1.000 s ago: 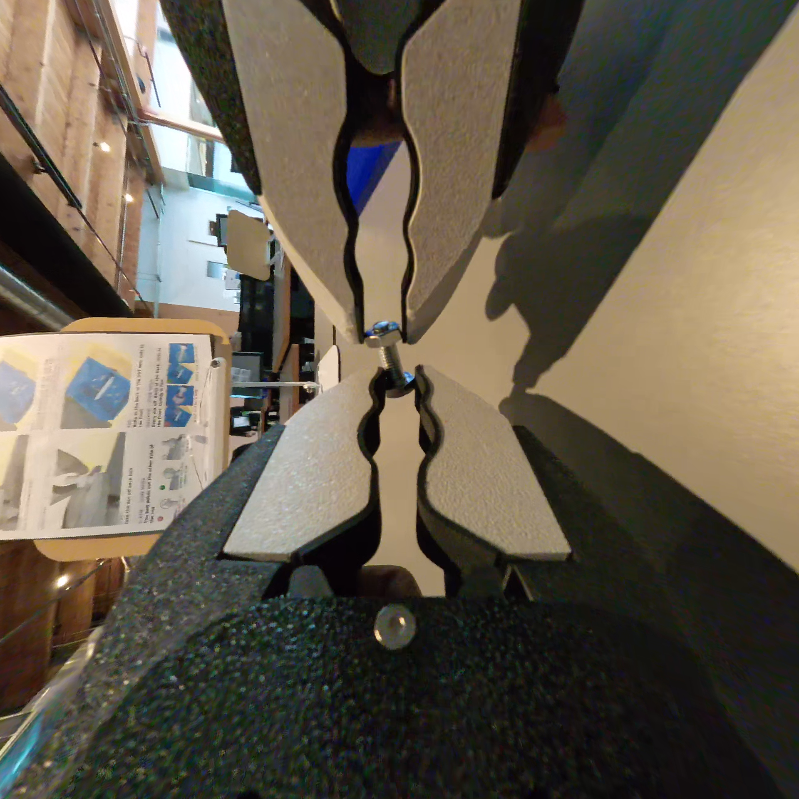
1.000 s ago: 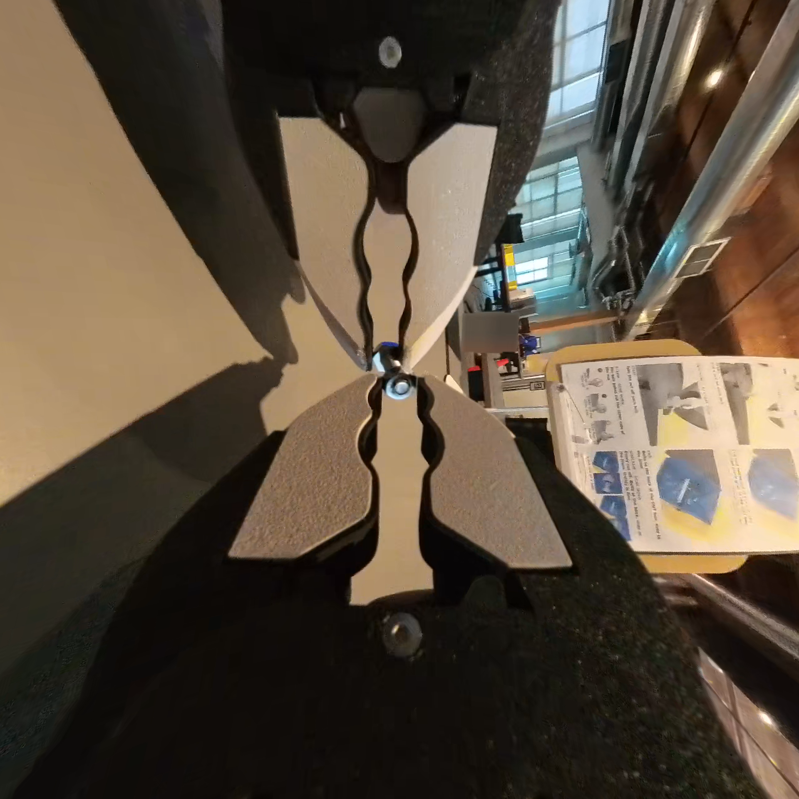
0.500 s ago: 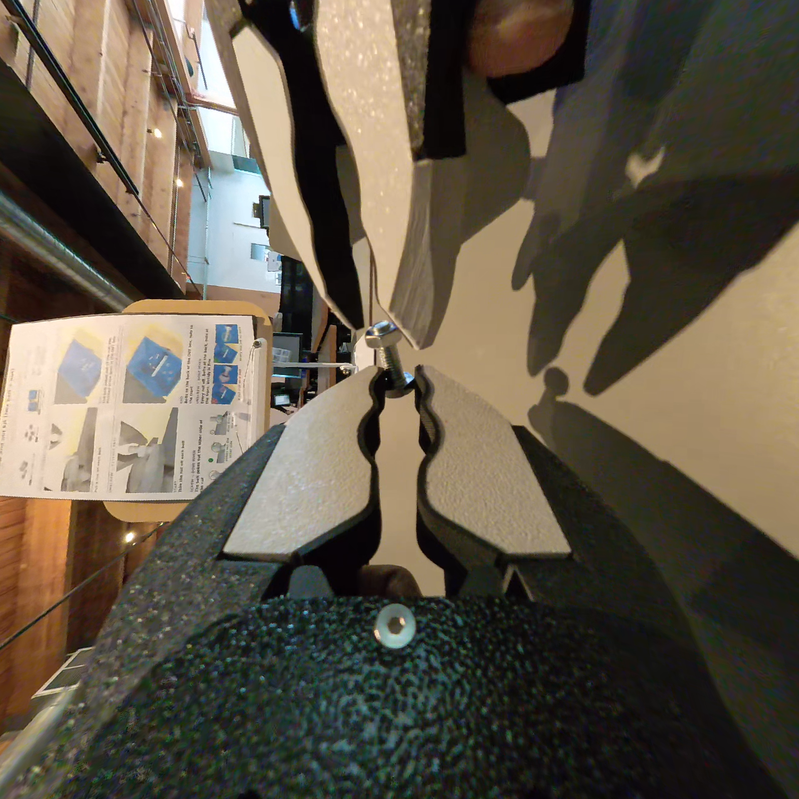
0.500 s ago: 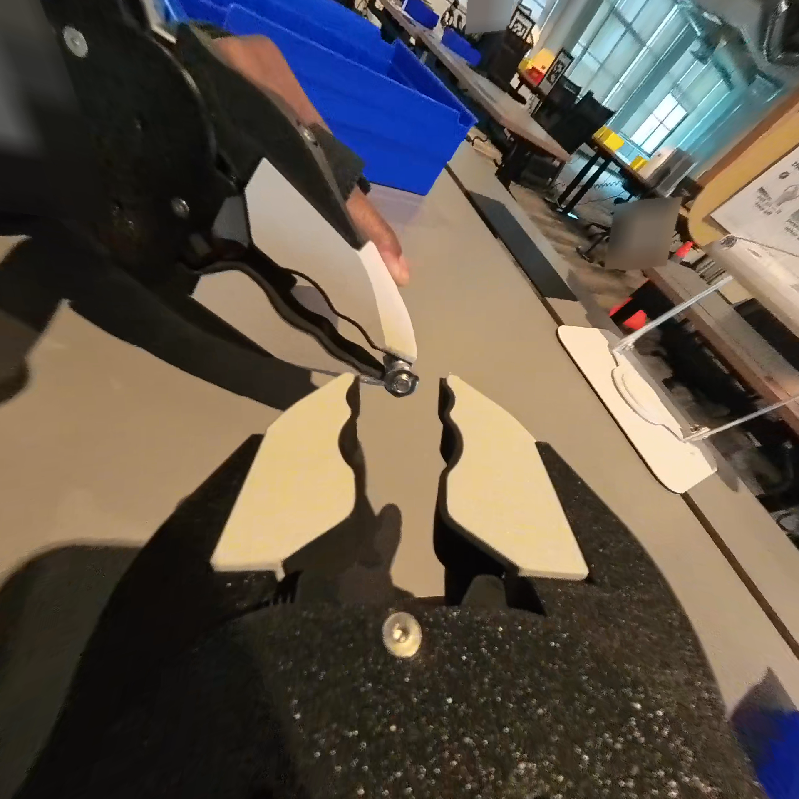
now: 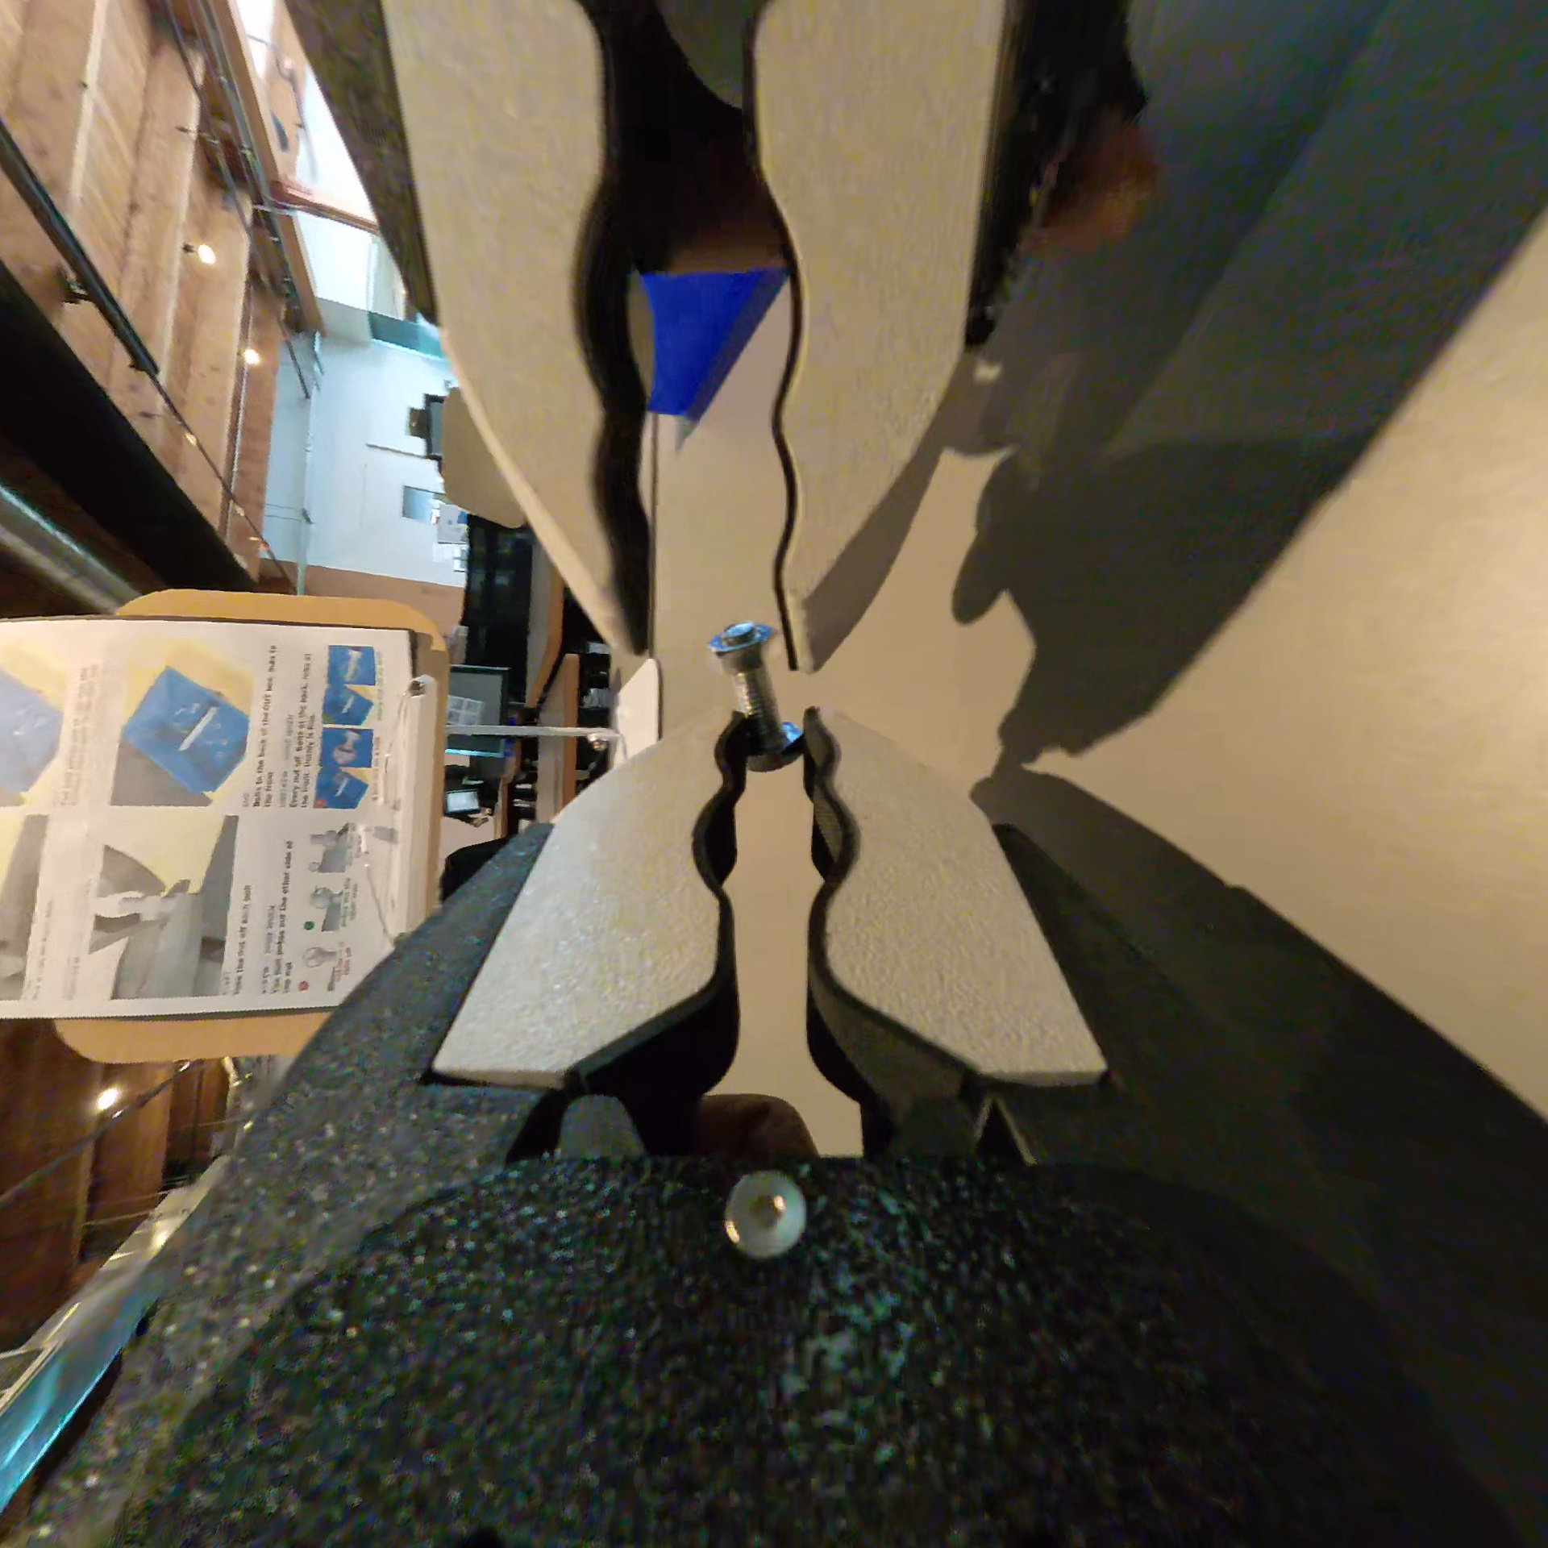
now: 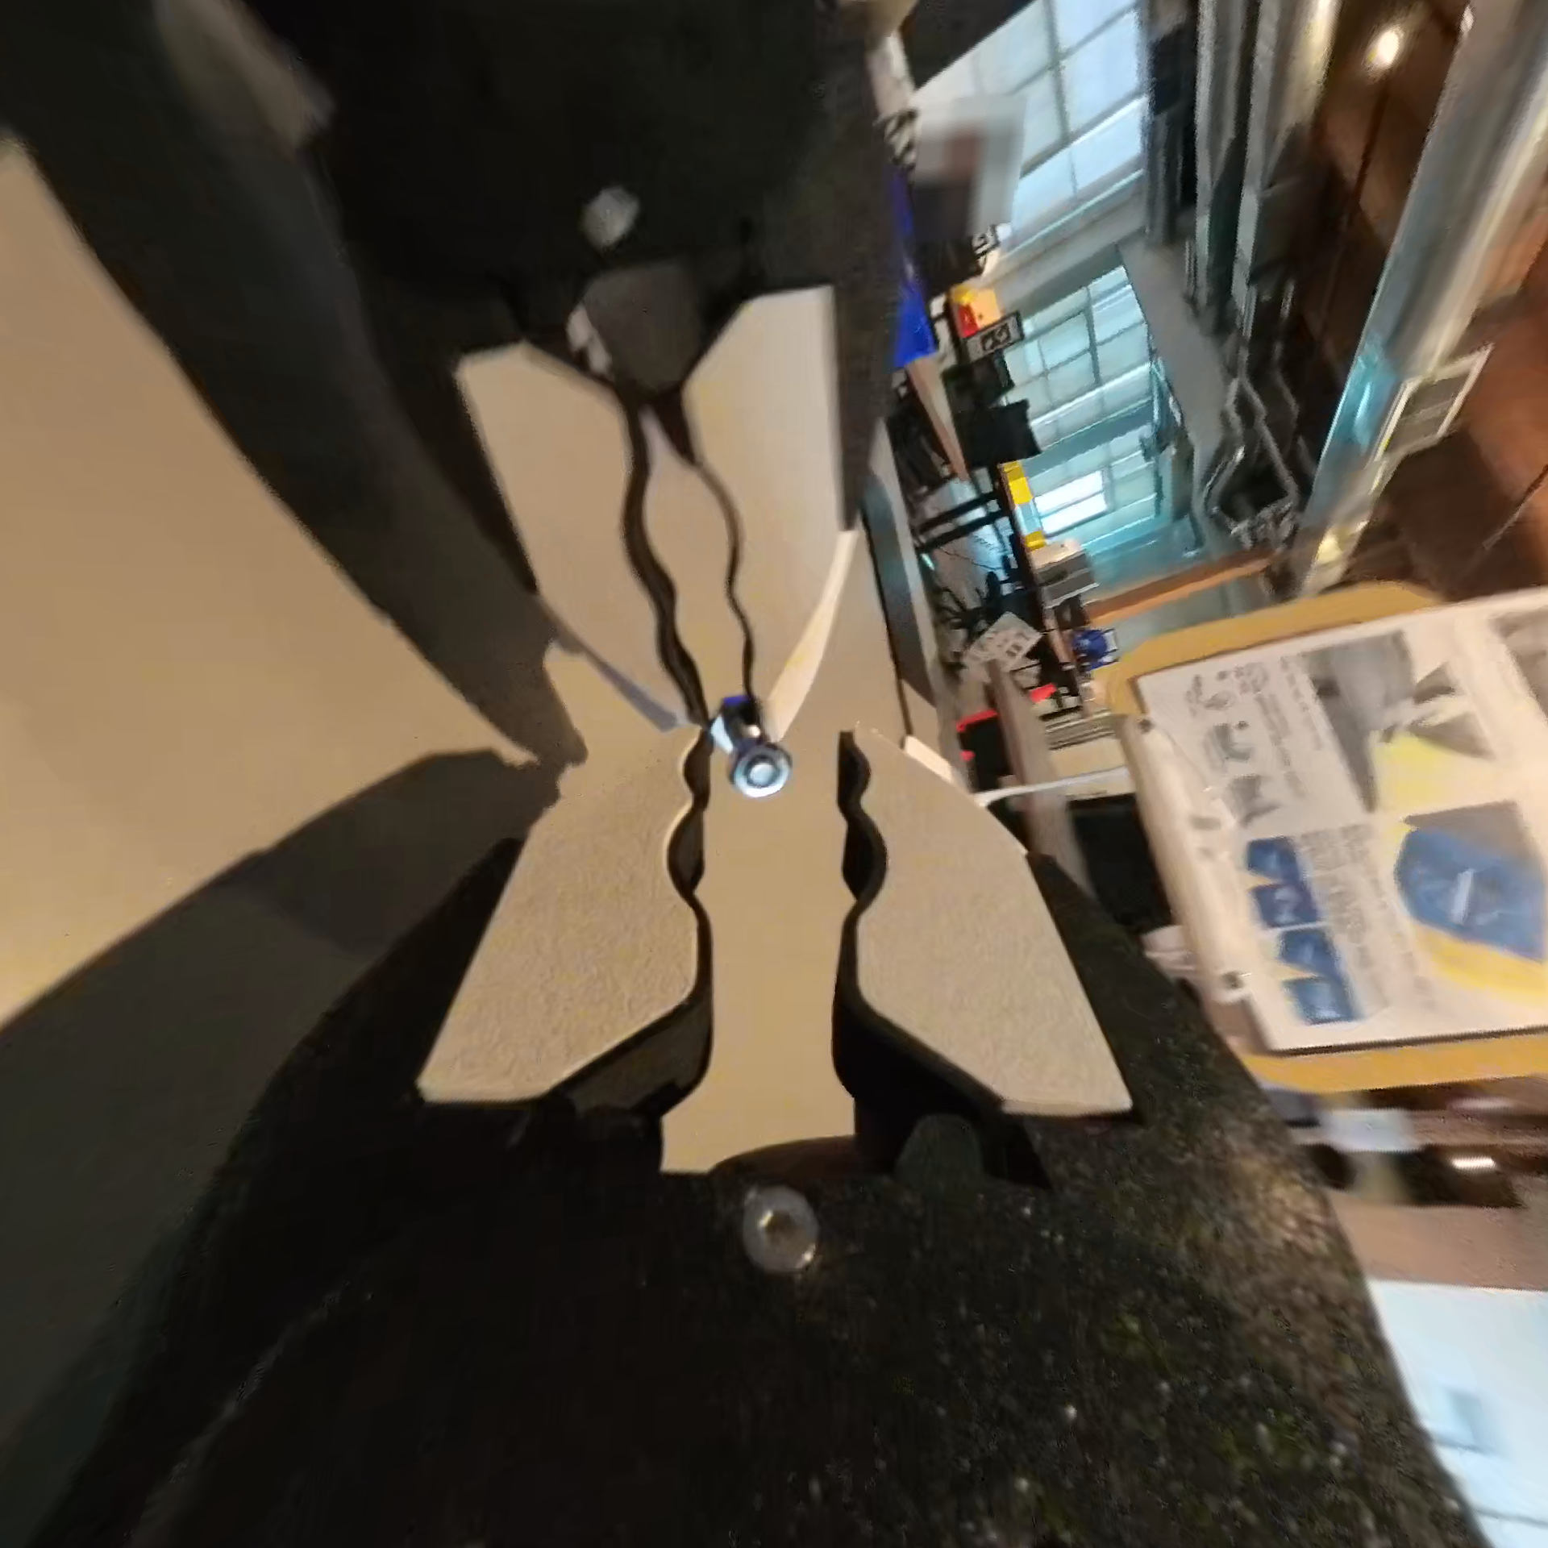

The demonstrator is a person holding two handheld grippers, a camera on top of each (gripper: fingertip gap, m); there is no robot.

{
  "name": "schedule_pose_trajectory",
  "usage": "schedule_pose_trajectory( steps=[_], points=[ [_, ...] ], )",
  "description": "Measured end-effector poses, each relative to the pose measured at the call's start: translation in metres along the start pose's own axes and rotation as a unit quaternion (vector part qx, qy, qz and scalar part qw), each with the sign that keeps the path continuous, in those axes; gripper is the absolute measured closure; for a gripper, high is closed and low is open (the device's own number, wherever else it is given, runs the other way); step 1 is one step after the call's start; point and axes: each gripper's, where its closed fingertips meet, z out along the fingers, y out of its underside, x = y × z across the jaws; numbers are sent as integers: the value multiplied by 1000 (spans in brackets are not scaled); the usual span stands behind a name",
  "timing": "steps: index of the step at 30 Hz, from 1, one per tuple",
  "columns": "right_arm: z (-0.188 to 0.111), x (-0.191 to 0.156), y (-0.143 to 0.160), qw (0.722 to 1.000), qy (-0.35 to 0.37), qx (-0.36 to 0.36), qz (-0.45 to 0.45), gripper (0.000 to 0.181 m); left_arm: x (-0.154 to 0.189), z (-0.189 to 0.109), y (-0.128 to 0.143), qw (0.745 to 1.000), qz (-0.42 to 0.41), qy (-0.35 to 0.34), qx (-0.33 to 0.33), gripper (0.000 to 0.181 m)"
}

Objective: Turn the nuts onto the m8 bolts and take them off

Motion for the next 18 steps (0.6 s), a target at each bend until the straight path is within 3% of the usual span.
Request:
schedule_pose_trajectory(
  steps=[6,9,14,18],
  points=[
    [-3,24,-5,966,-17,37,257,148,-16,-2,5,998,32,-57,-21,169],
    [-1,22,-5,943,-46,44,326,146,-19,-3,4,997,41,-67,-20,169],
    [5,16,-1,946,-47,18,319,156,-18,-4,0,997,49,-67,-12,169],
    [6,10,1,981,-25,1,194,165,-15,-5,-1,998,38,-52,-5,169]
  ],
)
